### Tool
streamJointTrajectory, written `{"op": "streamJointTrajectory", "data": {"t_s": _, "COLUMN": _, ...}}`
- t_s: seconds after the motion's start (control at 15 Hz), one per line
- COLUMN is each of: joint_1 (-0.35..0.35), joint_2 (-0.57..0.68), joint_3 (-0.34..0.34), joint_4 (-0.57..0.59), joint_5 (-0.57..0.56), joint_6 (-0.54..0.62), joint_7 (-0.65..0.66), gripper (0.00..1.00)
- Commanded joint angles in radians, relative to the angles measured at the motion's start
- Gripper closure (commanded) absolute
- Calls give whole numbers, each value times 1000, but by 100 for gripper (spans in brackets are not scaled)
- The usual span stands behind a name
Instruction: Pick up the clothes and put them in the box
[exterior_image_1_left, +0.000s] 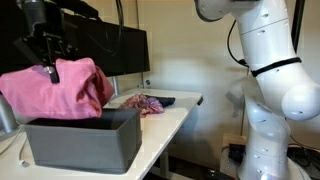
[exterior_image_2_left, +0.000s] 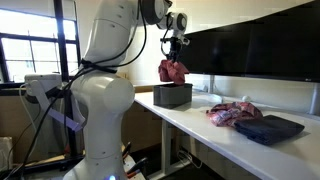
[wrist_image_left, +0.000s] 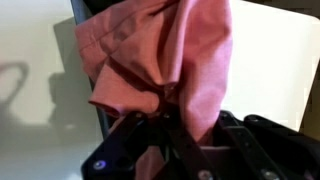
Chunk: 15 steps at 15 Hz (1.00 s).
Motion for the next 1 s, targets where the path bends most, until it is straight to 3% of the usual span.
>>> {"op": "streamJointTrajectory", "data": {"t_s": 0.0, "joint_1": -4, "joint_2": -86, "joint_3": -4, "joint_4": -105, "joint_5": 20, "joint_6": -5, "joint_7": 69, "gripper": 94}}
{"op": "streamJointTrajectory", "data": {"t_s": 0.53, "joint_1": -17, "joint_2": -184, "joint_3": -2, "joint_4": -280, "joint_5": 27, "joint_6": 2, "joint_7": 135, "gripper": 94}}
{"op": "streamJointTrajectory", "data": {"t_s": 0.93, "joint_1": -20, "joint_2": -184, "joint_3": 3, "joint_4": -353, "joint_5": 38, "joint_6": 13, "joint_7": 129, "gripper": 94}}
